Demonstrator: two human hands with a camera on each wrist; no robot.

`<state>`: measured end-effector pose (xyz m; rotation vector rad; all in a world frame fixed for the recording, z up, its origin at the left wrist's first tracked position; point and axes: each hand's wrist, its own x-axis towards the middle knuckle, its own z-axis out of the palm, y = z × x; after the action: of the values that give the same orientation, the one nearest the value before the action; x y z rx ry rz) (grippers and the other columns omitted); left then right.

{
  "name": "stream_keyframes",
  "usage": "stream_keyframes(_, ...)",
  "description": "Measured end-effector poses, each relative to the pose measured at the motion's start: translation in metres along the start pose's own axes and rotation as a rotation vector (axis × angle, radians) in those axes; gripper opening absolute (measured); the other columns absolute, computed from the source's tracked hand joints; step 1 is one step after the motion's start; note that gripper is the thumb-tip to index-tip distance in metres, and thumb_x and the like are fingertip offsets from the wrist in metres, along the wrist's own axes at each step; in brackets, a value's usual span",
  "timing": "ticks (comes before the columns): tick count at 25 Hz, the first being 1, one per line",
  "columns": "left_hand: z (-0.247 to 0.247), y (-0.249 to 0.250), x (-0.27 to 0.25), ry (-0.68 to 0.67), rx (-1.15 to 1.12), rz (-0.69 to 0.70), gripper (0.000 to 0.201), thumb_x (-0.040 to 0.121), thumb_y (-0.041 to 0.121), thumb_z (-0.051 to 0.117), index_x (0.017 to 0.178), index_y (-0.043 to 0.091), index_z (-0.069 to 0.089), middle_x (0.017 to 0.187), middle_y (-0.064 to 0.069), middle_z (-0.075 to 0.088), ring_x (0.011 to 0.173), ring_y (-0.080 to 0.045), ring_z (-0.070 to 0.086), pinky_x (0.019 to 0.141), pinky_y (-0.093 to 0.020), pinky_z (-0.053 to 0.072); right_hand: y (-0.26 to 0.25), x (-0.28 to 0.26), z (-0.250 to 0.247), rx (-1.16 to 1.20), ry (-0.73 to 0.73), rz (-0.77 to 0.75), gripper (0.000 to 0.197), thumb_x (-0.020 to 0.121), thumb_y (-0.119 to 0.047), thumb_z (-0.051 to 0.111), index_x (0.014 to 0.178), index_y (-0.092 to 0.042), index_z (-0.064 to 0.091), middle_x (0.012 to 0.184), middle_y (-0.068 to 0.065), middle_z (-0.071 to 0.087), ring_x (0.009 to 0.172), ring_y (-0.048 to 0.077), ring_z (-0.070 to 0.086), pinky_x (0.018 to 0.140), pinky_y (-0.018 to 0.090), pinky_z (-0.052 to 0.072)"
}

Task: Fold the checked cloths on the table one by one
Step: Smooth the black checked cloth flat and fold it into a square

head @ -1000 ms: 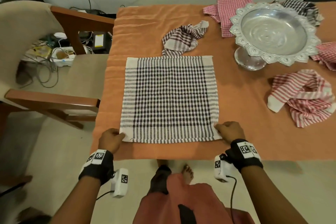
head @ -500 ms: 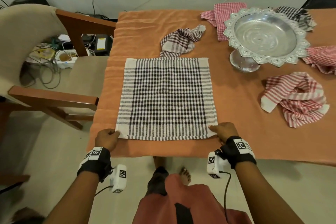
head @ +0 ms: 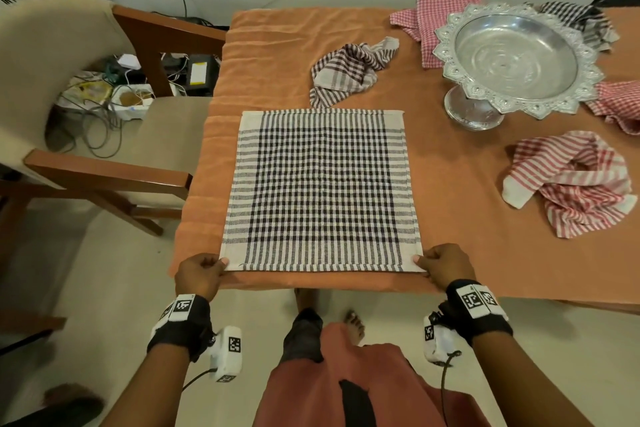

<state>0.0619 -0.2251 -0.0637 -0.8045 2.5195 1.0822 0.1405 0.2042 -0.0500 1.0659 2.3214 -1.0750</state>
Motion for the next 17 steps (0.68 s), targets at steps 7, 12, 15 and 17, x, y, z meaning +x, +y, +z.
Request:
stream_keyframes(7, 0.0, -0.016, -0.022, 0.043, -0.028, -0.016, 0.013, 0.084, 0.026, 0.072, 0.079, 0.014, 0.068, 0.076, -0.01, 0.07, 0.078, -0.032, 0.065, 0.077, -0.036, 0.049, 0.015, -0.024, 0.005, -0.12, 0.043, -0.042, 0.042, 0.082, -0.029, 0.072, 0.053, -0.013, 0.046, 0.053, 0.005, 0.049, 0.053, 0.024, 0.049, 0.052, 0.029, 0.033)
stream_keyframes(12, -0.001, -0.013, -0.025, 0.059, 0.01, 0.01, 0.015, 0.086, 0.031, 0.068, 0.083, 0.016, 0.065, 0.084, -0.011, 0.071, 0.081, -0.034, 0.065, 0.08, -0.042, 0.051, 0.008, -0.032, 0.005, -0.154, 0.051, -0.041, 0.036, 0.083, -0.033, 0.07, 0.059, -0.012, 0.055, 0.057, 0.004, 0.056, 0.059, 0.024, 0.056, 0.055, 0.029, 0.039)
stream_keyframes(15, -0.005, -0.001, -0.033, 0.107, 0.03, 0.005, 0.017, 0.091, 0.03, 0.059, 0.096, 0.014, 0.063, 0.101, -0.016, 0.069, 0.09, -0.038, 0.062, 0.078, -0.037, 0.046, 0.007, -0.036, 0.001, -0.149, 0.057, -0.017, 0.04, 0.085, -0.037, 0.067, 0.058, -0.012, 0.053, 0.057, 0.004, 0.056, 0.057, 0.023, 0.055, 0.053, 0.028, 0.036)
stream_keyframes(17, -0.01, 0.01, -0.038, 0.133, 0.042, 0.003, 0.023, 0.092, 0.029, 0.055, 0.108, 0.014, 0.061, 0.107, -0.018, 0.066, 0.093, -0.039, 0.059, 0.079, -0.038, 0.045, 0.007, -0.039, -0.005, -0.129, 0.07, 0.006, 0.041, 0.087, -0.036, 0.063, 0.058, -0.009, 0.053, 0.057, 0.007, 0.056, 0.056, 0.023, 0.054, 0.051, 0.026, 0.034)
